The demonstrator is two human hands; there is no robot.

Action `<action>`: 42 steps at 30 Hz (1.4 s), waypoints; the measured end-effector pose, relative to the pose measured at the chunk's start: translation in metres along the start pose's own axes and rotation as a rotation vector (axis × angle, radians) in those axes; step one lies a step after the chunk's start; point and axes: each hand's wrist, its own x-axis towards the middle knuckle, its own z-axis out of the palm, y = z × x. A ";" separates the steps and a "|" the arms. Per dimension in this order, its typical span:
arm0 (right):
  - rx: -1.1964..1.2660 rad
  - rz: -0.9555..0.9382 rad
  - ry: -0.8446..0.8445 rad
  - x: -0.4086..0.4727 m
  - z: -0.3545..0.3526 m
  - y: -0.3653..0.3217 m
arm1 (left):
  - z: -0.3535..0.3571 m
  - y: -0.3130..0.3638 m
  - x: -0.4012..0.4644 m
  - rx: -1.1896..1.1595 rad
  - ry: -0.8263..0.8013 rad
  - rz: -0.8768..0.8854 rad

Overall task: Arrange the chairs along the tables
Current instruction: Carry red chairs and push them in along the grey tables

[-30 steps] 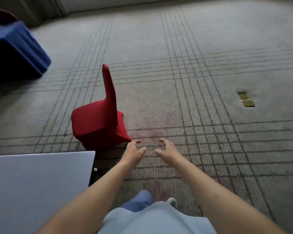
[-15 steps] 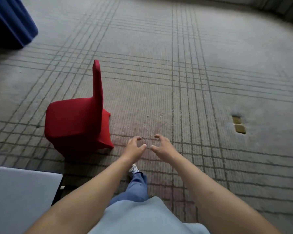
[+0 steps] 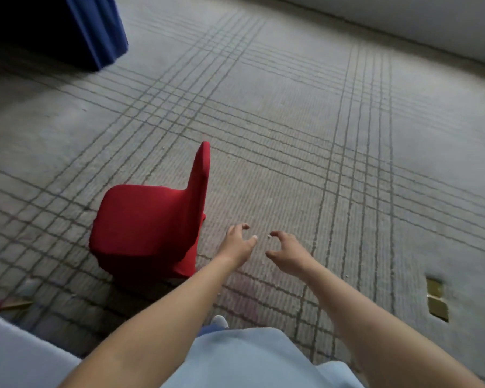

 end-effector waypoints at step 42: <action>-0.905 -1.248 -0.482 0.348 -0.072 -0.239 | -0.055 0.021 0.189 -0.020 0.873 -0.823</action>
